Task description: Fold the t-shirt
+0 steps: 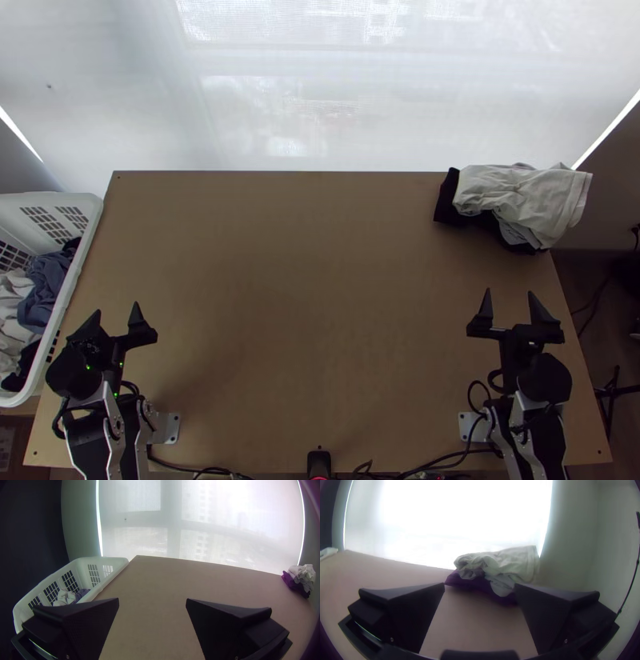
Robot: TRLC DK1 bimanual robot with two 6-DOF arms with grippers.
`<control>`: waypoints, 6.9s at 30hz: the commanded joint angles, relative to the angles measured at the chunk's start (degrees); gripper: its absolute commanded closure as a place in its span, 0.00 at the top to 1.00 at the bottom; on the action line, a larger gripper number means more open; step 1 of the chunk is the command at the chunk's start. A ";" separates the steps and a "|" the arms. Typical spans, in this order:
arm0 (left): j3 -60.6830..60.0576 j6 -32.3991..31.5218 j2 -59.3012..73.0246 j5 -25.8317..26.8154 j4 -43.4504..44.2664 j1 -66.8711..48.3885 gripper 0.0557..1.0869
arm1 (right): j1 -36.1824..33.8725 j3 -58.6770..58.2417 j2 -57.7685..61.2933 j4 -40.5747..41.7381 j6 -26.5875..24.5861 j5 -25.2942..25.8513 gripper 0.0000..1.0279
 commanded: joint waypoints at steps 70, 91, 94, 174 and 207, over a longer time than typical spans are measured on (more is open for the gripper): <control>84.83 -1.03 120.86 -9.92 -8.96 34.64 0.95 | -0.85 67.99 60.59 -61.97 10.58 -4.41 0.95; 80.61 2.57 138.26 -11.33 2.47 39.30 0.93 | -1.29 63.33 61.29 -63.38 1.79 -4.41 0.95; 79.21 2.39 137.47 -11.42 4.93 38.86 0.69 | -1.64 62.62 61.03 -63.73 1.79 -4.41 0.95; 85.62 -3.32 90.36 -21.79 16.09 -95.61 0.04 | -6.91 61.13 49.87 -67.33 1.62 -3.27 0.95; 64.53 6.96 60.57 -27.15 -2.37 -54.92 0.94 | 16.12 62.01 58.22 -51.33 -4.71 -9.86 0.95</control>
